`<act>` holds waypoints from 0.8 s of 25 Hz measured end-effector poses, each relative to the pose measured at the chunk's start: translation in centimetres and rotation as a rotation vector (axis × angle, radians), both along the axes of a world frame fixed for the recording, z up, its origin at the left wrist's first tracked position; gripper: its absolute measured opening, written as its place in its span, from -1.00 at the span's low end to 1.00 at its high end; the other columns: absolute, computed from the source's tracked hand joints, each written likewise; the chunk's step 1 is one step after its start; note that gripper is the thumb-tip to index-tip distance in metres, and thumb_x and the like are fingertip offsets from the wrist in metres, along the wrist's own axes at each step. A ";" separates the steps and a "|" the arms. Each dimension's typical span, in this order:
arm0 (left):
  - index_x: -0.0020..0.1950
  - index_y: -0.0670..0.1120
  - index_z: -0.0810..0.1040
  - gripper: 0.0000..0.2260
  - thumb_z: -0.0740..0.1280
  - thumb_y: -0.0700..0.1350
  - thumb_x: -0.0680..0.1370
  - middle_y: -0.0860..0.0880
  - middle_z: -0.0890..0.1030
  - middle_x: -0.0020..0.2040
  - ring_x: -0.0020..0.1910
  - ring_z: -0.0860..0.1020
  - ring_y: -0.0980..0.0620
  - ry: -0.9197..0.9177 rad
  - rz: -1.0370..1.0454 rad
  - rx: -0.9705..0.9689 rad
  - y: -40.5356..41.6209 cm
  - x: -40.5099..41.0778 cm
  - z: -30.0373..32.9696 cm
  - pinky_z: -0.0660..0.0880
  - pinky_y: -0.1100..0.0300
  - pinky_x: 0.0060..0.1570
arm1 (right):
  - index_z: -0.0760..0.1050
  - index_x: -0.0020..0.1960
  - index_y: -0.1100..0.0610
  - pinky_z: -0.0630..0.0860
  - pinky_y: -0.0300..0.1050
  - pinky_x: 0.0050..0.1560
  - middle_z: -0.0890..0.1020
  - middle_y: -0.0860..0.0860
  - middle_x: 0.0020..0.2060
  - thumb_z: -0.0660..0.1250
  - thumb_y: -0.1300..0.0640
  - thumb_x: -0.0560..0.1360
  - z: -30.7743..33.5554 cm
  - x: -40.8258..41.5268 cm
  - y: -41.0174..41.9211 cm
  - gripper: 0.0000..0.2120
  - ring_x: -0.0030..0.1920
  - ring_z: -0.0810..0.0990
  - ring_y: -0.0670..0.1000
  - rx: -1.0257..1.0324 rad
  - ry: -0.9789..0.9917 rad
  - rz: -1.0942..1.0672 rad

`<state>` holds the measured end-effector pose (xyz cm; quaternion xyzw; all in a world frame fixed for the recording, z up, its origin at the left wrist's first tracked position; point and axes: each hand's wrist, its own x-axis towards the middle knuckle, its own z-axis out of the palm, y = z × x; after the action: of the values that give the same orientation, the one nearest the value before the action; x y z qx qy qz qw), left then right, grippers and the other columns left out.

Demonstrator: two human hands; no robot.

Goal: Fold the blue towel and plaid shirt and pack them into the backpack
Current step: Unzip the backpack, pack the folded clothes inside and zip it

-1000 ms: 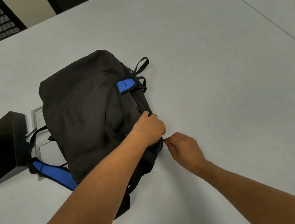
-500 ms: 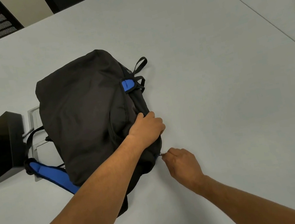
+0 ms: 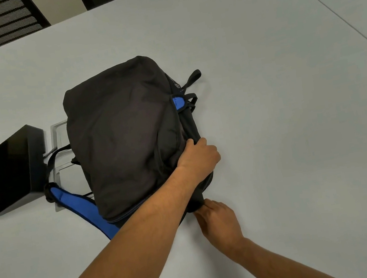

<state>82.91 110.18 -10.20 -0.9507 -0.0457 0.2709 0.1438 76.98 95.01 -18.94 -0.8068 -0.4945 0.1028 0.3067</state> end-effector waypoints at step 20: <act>0.43 -0.04 0.36 -0.25 0.30 0.39 0.39 -0.04 0.42 0.39 0.34 0.40 -0.02 -1.154 1.316 -0.465 -8.3 -25.7 -4.7 0.39 0.00 0.30 | 0.02 0.55 -0.13 0.41 -0.11 0.37 0.24 -0.10 0.50 0.43 -0.12 0.44 6.6 5.0 1.0 -0.17 0.44 0.34 -0.02 0.028 0.283 0.254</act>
<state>57.21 101.90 -14.89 -0.7256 -0.5891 -0.2177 -0.2812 82.01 96.05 -12.33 -0.7111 -0.5457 0.2461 0.3689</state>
